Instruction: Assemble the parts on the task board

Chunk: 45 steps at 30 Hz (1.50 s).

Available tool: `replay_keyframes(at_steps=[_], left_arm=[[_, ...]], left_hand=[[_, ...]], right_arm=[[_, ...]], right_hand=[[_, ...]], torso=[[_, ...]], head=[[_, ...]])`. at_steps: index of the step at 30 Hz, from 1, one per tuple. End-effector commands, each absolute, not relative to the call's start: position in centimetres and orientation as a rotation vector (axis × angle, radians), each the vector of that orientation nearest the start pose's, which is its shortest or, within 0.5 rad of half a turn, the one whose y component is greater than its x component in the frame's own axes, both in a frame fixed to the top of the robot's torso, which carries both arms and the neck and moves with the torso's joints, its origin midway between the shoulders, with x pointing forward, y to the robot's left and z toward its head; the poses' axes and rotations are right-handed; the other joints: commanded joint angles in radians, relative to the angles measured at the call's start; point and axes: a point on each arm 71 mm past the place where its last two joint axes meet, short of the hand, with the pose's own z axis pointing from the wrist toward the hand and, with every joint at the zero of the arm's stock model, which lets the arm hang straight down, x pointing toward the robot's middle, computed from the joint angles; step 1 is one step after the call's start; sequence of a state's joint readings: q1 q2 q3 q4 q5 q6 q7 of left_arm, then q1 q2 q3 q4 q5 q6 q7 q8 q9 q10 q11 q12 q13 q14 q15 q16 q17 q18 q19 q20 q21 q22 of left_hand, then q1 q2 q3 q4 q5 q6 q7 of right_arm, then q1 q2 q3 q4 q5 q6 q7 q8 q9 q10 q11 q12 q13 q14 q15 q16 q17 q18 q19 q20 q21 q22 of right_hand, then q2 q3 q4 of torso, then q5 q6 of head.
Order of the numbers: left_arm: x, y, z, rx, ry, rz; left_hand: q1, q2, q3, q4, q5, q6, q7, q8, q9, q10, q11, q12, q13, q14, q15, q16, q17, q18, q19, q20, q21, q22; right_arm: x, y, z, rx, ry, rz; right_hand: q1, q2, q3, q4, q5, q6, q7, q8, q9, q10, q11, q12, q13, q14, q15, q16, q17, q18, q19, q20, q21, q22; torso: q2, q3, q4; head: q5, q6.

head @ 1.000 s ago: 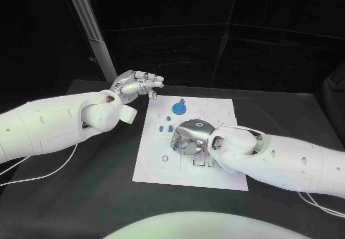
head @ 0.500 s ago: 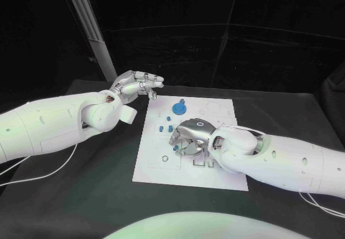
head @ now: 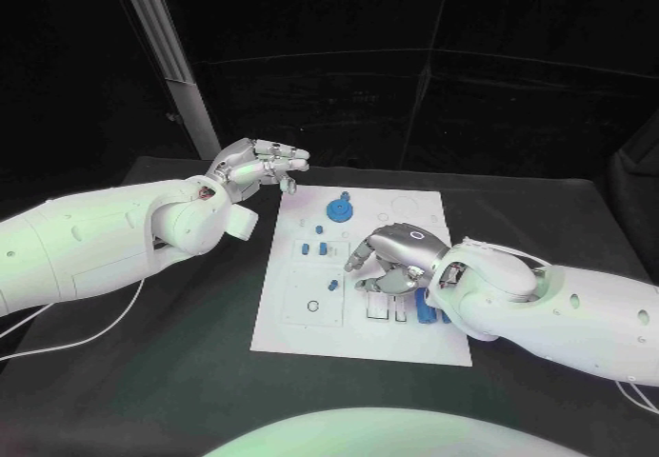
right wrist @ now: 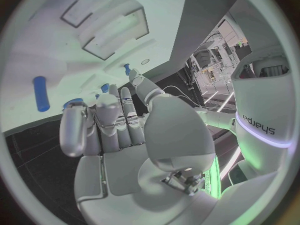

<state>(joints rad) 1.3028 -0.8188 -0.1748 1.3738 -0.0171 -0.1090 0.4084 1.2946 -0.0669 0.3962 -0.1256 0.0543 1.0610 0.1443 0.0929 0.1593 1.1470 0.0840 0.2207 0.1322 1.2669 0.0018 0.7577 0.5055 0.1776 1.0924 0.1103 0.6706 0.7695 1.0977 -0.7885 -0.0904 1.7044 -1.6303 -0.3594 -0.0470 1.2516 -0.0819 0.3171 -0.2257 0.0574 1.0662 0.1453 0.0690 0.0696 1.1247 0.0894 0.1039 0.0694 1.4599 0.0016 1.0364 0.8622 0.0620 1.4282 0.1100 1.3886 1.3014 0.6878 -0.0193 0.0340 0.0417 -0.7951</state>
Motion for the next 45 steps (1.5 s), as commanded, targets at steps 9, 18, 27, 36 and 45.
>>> replay_keyframes(at_steps=[9, 18, 27, 36, 45], left_arm=[[51.4, 23.2, -18.1, -1.0, 1.525, -1.588], [51.4, 23.1, -18.1, -0.999, 1.525, -1.589], [51.4, 23.1, -18.1, -0.999, 1.526, -1.59], [51.4, 23.1, -18.1, -0.999, 1.527, -1.591], [51.4, 23.1, -18.1, -1.0, 1.529, -1.59]], left_hand=[[-0.008, 0.004, -0.007, -0.001, -0.004, 0.001, 0.006, -0.006, 0.001, -0.01, -0.001, 0.006, 0.001, -0.002, 0.002, -0.005, -0.001, 0.005, 0.007, -0.001, -0.006, -0.001], [-0.007, 0.005, -0.008, -0.001, -0.004, 0.002, 0.005, -0.006, 0.002, -0.01, -0.001, 0.006, 0.002, -0.003, 0.002, -0.006, -0.002, 0.005, 0.007, -0.001, -0.008, -0.002], [-0.007, 0.005, -0.008, -0.001, -0.004, 0.002, 0.005, -0.006, 0.002, -0.01, -0.001, 0.006, 0.002, -0.003, 0.002, -0.006, -0.002, 0.005, 0.007, -0.001, -0.008, -0.002], [-0.007, 0.005, -0.008, -0.001, -0.004, 0.002, 0.005, -0.006, 0.002, -0.01, -0.001, 0.006, 0.002, -0.003, 0.002, -0.006, -0.002, 0.005, 0.007, -0.001, -0.008, -0.002], [-0.007, 0.005, -0.008, -0.001, -0.004, 0.002, 0.005, -0.006, 0.002, -0.01, -0.001, 0.006, 0.002, -0.003, 0.002, -0.006, -0.002, 0.005, 0.007, -0.001, -0.008, -0.002]], right_arm=[[41.3, -12.1, -21.6, -0.394, 1.716, 0.873], [41.7, -10.8, -22.1, -0.434, 1.74, 0.834], [41.9, -9.3, -22.7, -0.495, 1.758, 0.763], [41.8, -8.3, -23.1, -0.54, 1.785, 0.752], [41.7, -7.7, -23.2, -0.554, 1.788, 0.762]], right_hand=[[-0.007, 0.018, 0.02, -0.002, 0.01, 0.017, -0.002, 0.001, 0.0, 0.028, -0.004, -0.006, -0.003, 0.015, 0.0, 0.024, 0.015, -0.004, 0.017, -0.002, 0.019, 0.028], [-0.003, 0.039, 0.052, -0.009, 0.017, 0.03, -0.006, -0.001, 0.0, 0.05, -0.007, -0.021, -0.005, 0.014, -0.002, 0.038, 0.02, -0.006, 0.021, -0.004, 0.026, 0.037], [-0.013, 0.068, 0.093, -0.007, 0.018, 0.055, -0.016, -0.001, 0.001, 0.105, -0.022, -0.026, -0.002, 0.014, -0.014, 0.061, 0.034, -0.01, 0.03, -0.013, 0.04, 0.057], [-0.03, 0.083, 0.104, 0.008, 0.016, 0.075, -0.024, 0.003, 0.003, 0.118, -0.027, -0.034, -0.002, 0.013, -0.018, 0.069, 0.037, -0.012, 0.034, -0.017, 0.045, 0.064], [-0.037, 0.092, 0.108, 0.017, 0.016, 0.085, -0.027, 0.004, 0.004, 0.125, -0.03, -0.037, -0.002, 0.013, -0.021, 0.073, 0.038, -0.013, 0.035, -0.019, 0.048, 0.068]], torso=[[0.002, 0.0003, 0.0037], [0.003, -0.0011, 0.0019], [0.002, -0.0003, 0.0024], [0.001, -0.0006, 0.0017], [0.002, -0.0004, 0.0019]], head=[[-0.007, 0.006], [-0.003, 0.002], [-0.002, -0.004], [0.0, -0.006], [0.001, -0.01]])
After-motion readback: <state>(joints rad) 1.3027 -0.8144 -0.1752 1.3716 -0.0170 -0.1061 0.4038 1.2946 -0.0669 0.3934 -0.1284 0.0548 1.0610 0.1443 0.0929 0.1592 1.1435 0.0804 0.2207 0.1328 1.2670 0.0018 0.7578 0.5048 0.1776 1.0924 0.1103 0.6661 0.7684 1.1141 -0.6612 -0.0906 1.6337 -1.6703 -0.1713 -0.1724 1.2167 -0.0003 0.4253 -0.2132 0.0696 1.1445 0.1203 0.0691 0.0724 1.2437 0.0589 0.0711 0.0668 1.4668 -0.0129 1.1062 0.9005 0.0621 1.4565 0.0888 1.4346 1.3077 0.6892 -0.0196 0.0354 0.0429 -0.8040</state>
